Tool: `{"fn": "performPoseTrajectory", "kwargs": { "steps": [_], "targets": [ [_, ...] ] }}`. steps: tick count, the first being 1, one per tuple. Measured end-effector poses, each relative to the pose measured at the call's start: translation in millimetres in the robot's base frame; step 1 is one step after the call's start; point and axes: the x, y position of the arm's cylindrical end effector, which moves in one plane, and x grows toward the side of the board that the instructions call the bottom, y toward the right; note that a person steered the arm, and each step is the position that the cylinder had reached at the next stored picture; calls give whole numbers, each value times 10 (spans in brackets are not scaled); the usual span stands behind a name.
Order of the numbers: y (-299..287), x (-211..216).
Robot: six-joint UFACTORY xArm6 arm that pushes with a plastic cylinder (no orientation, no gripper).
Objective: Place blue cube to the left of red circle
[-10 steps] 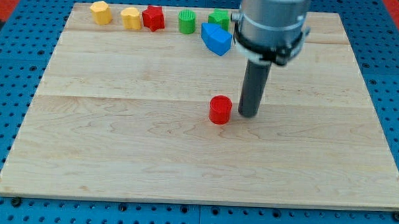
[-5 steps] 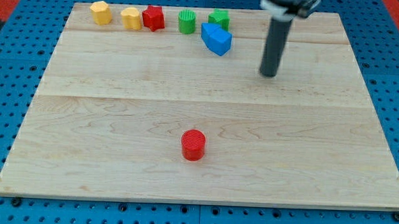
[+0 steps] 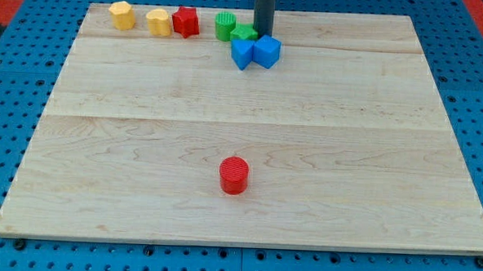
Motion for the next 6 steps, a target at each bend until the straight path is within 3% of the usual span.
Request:
{"fn": "performPoseTrajectory", "kwargs": {
  "steps": [2,3,4,5,6],
  "targets": [
    [-46,967],
    [41,427],
    [644,934],
    [-62,1586],
    [-355,2103]
  ]
}}
